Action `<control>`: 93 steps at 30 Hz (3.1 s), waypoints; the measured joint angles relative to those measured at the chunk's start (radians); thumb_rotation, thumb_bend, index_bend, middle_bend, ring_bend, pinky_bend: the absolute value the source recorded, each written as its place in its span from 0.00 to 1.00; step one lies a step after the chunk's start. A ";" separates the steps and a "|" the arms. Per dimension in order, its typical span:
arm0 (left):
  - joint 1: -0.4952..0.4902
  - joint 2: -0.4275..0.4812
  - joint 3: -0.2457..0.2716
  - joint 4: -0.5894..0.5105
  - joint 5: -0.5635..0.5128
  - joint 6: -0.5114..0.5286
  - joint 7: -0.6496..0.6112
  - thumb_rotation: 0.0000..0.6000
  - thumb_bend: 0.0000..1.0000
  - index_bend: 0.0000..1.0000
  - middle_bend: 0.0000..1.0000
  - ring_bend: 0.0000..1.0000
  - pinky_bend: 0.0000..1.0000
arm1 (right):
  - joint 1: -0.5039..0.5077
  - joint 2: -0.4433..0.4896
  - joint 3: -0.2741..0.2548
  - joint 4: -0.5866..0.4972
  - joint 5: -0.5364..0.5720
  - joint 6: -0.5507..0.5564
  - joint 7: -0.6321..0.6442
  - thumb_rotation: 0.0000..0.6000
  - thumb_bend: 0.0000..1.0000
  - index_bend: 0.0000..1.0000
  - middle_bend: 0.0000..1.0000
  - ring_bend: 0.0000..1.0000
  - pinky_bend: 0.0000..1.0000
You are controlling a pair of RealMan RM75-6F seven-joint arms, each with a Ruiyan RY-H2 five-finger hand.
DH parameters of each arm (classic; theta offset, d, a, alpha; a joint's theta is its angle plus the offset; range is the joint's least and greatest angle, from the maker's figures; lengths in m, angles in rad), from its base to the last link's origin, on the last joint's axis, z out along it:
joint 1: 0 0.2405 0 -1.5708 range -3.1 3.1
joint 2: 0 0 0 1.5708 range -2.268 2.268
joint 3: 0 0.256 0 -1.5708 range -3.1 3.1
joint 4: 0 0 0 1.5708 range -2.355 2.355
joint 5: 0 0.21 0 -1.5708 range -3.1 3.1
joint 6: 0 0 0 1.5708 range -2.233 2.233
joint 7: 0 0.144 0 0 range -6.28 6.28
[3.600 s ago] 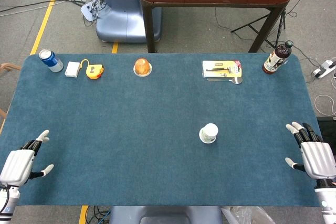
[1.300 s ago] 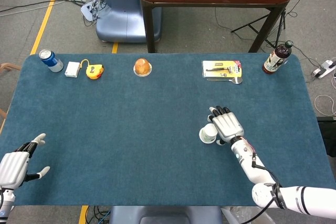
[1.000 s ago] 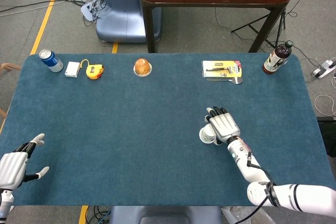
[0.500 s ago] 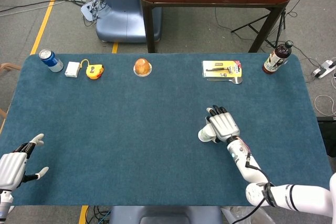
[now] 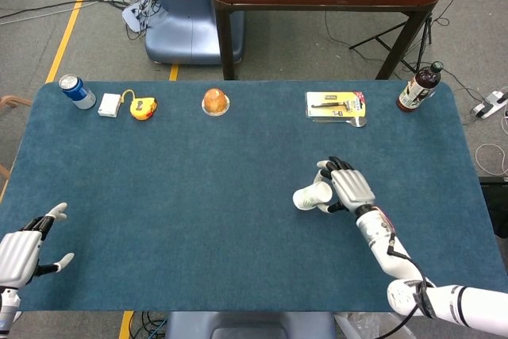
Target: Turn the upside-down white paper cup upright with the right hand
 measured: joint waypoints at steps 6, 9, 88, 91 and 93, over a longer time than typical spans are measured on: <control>-0.002 -0.003 0.001 0.000 -0.004 -0.006 0.009 1.00 0.15 0.12 0.29 0.27 0.44 | -0.069 0.000 0.012 0.078 -0.144 -0.048 0.358 1.00 0.25 0.55 0.18 0.03 0.13; 0.000 -0.002 0.002 -0.002 -0.003 -0.003 0.010 1.00 0.15 0.12 0.29 0.27 0.44 | -0.097 -0.006 0.012 0.130 -0.214 -0.077 0.525 1.00 0.25 0.55 0.18 0.03 0.13; 0.005 0.019 0.000 -0.010 -0.015 -0.010 -0.028 1.00 0.15 0.13 0.29 0.27 0.44 | 0.037 -0.062 -0.067 0.054 0.110 0.029 -0.492 1.00 0.11 0.45 0.09 0.00 0.00; 0.004 0.019 0.000 -0.010 -0.016 -0.012 -0.027 1.00 0.15 0.13 0.29 0.27 0.44 | 0.031 -0.065 -0.067 0.058 0.094 0.036 -0.470 1.00 0.12 0.47 0.10 0.00 0.00; 0.004 0.018 0.000 -0.010 -0.015 -0.012 -0.027 1.00 0.15 0.13 0.29 0.27 0.44 | 0.026 -0.064 -0.065 0.058 0.080 0.040 -0.450 1.00 0.12 0.48 0.10 0.00 0.00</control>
